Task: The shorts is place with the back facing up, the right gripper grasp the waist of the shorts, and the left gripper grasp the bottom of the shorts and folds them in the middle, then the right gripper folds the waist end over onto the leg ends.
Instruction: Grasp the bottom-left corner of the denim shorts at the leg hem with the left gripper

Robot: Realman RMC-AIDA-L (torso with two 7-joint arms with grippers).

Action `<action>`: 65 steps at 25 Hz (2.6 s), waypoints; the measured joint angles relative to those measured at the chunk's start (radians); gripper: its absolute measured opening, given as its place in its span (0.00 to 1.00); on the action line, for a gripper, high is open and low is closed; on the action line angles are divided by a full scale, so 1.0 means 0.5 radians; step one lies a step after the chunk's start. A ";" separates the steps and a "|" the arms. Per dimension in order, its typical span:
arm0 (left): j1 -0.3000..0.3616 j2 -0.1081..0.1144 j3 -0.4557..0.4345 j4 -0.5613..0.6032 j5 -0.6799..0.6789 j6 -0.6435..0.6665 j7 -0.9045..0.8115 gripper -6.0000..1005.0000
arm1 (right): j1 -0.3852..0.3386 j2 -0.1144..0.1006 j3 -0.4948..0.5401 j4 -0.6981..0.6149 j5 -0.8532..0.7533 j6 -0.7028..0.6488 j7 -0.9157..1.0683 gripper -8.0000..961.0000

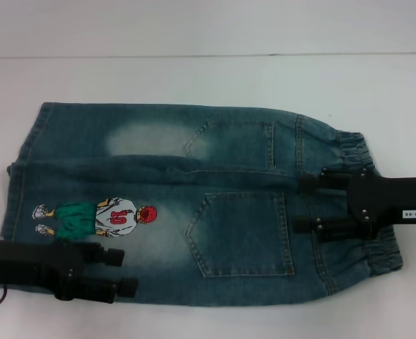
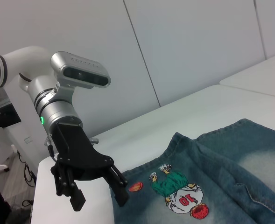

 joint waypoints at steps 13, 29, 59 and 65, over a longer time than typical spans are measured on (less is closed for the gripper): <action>0.011 -0.014 -0.013 0.001 -0.033 -0.133 0.016 0.85 | -0.010 0.001 0.006 0.000 0.004 -0.004 0.001 0.95; -0.025 0.041 -0.158 0.048 -0.038 -0.184 -0.023 0.85 | -0.025 -0.002 0.008 0.000 0.006 -0.001 0.000 0.95; -0.036 0.149 -0.318 0.413 0.504 -0.173 -0.397 0.84 | -0.052 -0.009 0.016 0.000 0.063 0.006 -0.013 0.95; -0.056 0.158 -0.313 0.422 0.619 -0.175 -0.448 0.84 | -0.054 -0.005 0.027 0.000 0.063 0.007 -0.019 0.95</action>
